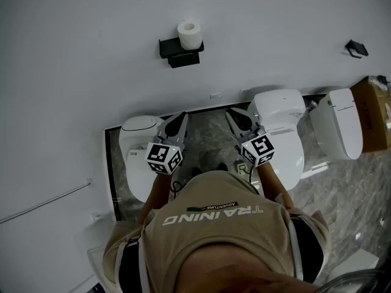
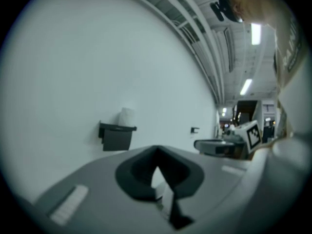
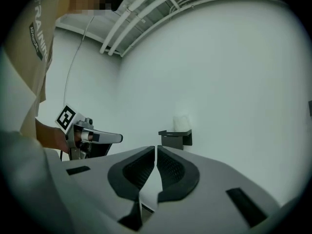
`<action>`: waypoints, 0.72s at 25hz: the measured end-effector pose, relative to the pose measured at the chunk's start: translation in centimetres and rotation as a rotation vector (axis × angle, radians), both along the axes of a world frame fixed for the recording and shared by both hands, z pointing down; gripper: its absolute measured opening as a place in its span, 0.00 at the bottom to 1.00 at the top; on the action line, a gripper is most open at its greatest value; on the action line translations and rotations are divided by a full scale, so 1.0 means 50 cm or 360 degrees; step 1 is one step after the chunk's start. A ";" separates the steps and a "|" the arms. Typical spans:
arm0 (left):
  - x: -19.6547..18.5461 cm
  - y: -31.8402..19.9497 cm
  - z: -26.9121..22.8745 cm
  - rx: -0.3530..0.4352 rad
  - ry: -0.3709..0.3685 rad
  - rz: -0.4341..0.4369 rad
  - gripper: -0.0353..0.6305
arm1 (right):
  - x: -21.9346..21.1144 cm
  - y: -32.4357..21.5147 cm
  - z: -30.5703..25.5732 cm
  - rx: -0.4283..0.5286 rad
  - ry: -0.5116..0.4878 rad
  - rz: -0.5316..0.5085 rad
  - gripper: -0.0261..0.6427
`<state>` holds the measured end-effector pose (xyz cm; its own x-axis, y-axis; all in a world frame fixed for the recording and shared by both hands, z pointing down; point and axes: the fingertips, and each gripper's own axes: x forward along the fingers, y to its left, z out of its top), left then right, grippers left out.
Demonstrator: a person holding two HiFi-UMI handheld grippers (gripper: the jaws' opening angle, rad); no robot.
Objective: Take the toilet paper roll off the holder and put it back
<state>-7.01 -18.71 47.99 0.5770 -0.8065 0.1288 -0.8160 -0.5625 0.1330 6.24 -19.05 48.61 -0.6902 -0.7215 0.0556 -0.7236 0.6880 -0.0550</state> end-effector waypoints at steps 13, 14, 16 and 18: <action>-0.009 0.081 0.036 -0.0064 -0.0031 -0.0137 0.05 | -0.019 0.056 0.004 0.0029 0.0034 -0.0146 0.06; -0.013 0.088 0.037 -0.0067 -0.0018 -0.0140 0.05 | -0.024 0.064 0.009 0.0012 0.0039 -0.0138 0.06; -0.021 0.107 0.037 -0.0079 0.0016 -0.0132 0.05 | -0.034 0.085 0.009 -0.0025 0.0010 -0.0118 0.06; -0.029 0.128 0.031 -0.0063 0.0031 -0.0107 0.05 | -0.042 0.107 0.003 -0.0042 -0.0025 -0.0086 0.06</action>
